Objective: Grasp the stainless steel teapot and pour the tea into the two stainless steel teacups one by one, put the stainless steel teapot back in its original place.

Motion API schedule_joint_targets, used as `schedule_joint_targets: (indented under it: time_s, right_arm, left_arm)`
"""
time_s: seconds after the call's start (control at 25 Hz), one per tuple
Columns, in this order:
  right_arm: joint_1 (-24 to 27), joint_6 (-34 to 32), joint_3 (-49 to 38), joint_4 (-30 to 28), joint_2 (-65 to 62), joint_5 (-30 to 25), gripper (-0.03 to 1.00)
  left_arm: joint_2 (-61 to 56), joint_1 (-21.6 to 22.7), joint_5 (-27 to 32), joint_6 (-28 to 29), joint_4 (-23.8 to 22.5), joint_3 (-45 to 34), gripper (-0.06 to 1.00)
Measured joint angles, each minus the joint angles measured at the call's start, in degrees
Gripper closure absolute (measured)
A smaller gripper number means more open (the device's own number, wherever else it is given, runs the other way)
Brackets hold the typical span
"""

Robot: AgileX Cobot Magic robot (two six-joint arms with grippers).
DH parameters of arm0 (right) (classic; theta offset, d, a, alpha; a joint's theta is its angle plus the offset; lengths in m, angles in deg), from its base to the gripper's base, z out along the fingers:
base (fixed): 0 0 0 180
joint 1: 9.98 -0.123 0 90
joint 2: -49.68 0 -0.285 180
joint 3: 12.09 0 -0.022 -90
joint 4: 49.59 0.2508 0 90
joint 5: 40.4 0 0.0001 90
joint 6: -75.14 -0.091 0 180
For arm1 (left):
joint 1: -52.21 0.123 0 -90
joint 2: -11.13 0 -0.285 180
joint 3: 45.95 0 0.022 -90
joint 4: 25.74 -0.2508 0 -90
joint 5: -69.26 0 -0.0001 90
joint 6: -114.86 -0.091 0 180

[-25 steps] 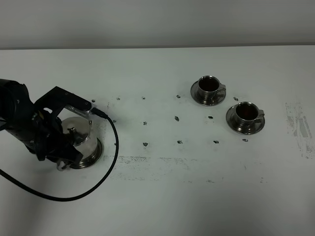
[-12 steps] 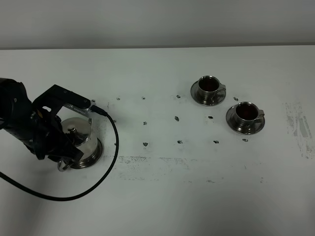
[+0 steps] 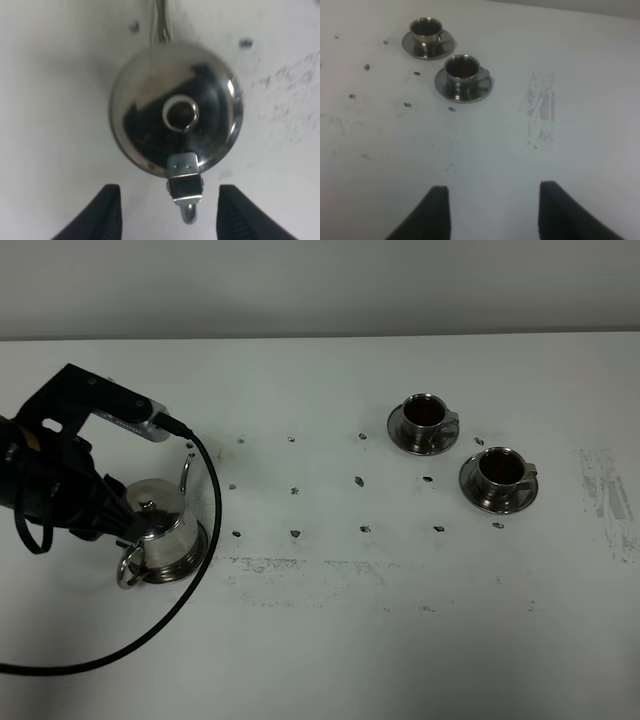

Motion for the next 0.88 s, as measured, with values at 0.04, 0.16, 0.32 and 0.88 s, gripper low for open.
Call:
schedule_joint_targets:
  time_s: [0.04,0.16,0.32,0.88]
  right_arm:
    - [0.0,0.0,0.0,0.0,0.0,0.0,0.55]
    - [0.0,0.0,0.0,0.0,0.0,0.0,0.55]
    - [0.0,0.0,0.0,0.0,0.0,0.0,0.55]
    - [0.0,0.0,0.0,0.0,0.0,0.0,0.55]
  left_arm:
    - [-1.7,0.0,0.0,0.0,0.1,0.0,0.52]
    - [-6.4,0.0,-0.1,0.0,0.1,0.0,0.52]
    - [-12.6,0.0,-2.0,0.1,0.1,0.0,0.52]
    - [-31.9,0.0,1.3,15.3,-9.2,0.0,0.52]
